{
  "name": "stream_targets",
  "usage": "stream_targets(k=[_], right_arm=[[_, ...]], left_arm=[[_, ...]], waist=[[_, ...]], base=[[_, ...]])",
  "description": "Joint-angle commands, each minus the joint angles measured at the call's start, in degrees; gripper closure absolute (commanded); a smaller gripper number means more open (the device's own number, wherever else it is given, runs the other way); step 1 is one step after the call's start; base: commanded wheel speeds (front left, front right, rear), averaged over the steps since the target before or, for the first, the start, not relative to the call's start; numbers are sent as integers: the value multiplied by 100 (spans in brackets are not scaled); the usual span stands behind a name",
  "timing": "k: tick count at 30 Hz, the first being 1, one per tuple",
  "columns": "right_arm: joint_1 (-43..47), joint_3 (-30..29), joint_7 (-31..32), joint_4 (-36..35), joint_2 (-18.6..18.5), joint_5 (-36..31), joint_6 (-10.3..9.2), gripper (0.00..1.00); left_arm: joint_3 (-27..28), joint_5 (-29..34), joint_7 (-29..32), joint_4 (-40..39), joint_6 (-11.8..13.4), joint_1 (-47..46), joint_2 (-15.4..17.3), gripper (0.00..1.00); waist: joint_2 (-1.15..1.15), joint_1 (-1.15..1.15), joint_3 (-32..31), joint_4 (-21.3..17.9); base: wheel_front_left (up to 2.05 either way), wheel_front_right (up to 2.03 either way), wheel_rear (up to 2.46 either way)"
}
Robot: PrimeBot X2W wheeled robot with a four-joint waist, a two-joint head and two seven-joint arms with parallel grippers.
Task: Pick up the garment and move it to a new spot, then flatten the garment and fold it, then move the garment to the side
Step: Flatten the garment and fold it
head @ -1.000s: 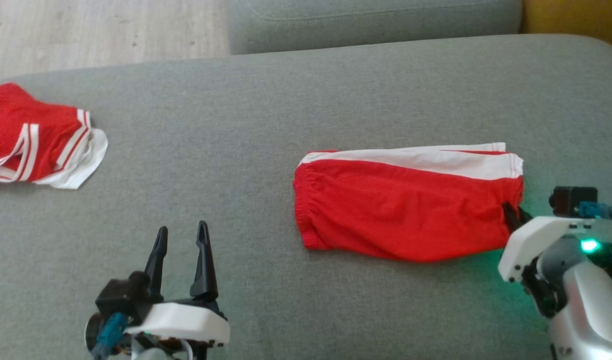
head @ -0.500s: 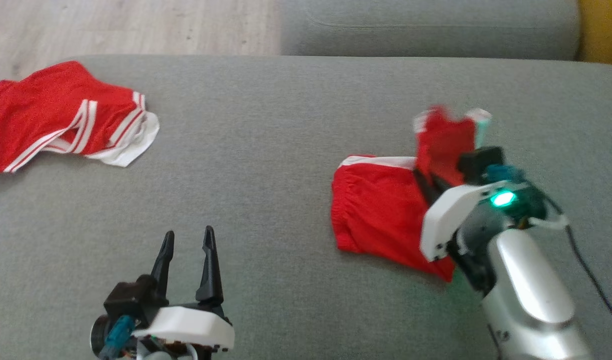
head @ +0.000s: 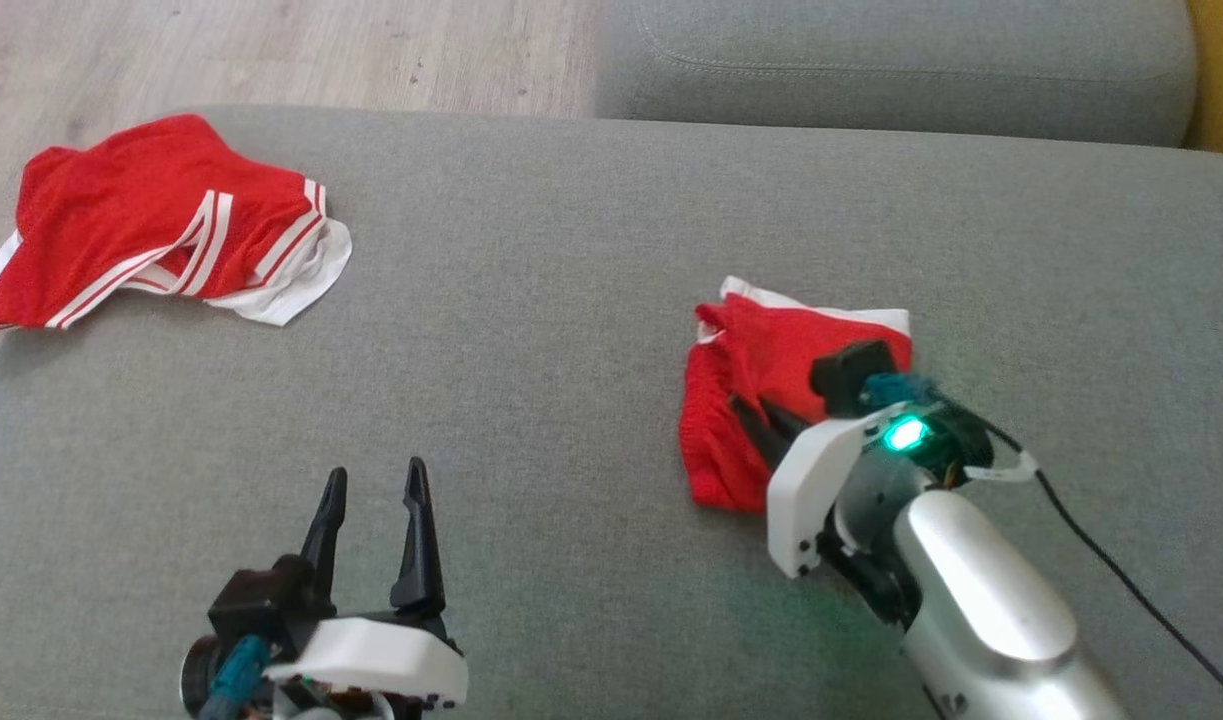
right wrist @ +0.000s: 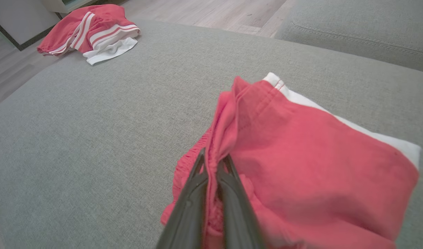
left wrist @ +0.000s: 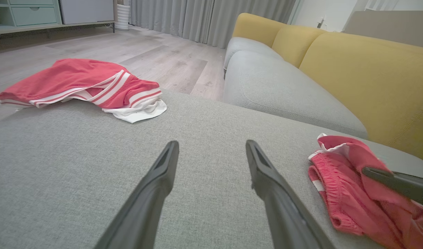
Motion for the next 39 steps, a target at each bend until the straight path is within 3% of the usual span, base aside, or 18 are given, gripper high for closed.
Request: stream_targets(k=[1,3,4,5,6,14,25,26,27,30,39], right_arm=[[-247,209,-63,-128,102,35,-4,100],[-241,263,-72,-97,102,42,-4,100],[-236,313,-102,-79,102,38,-4,92],[-229,351,-165,-71,102,38,-4,52],[-220,385,-244,-69,102,45,-4,0],[-74,542,-810,-361,102,184,-4,0],[112,-591,-1303,-462,-112,-937,-4,0],[105,-631,-1296,-397,-162,-1043,-4,15],[93,-635,-1290,-322,-219,-1149,-4,49],[63,-532,-1275,-51,-325,-1266,-4,100],[18,495,-1366,465,-381,-945,-4,100]], left_arm=[[180,-29,-55,-137,8,-78,39,0],[174,-30,-53,-136,9,-77,36,0],[168,-30,-53,-135,9,-75,35,0],[161,-29,-52,-134,9,-73,34,0],[154,-29,-50,-132,10,-70,33,0],[83,-27,-48,-121,9,-39,4,0],[12,-18,-53,-133,-21,-75,-33,0],[8,-19,-52,-127,-30,-88,-36,0],[5,-22,-50,-120,-37,-100,-40,0],[5,-23,-50,-101,-39,-129,-48,0],[33,-40,-78,-39,-48,-170,-57,0]], waist=[[0,0,-18,-11],[0,0,-27,-17],[0,0,-36,-23],[0,0,-43,-29],[0,0,-50,-37],[0,0,-102,-132],[0,0,-27,-147],[0,0,-3,-125],[0,0,19,-102],[0,0,84,-33],[0,0,151,72]], base=[[0,0,0],[0,0,0],[0,0,0],[0,0,0],[0,0,0],[0,0,0],[0,0,0],[0,0,0],[0,0,0],[0,0,0],[0,0,0]])
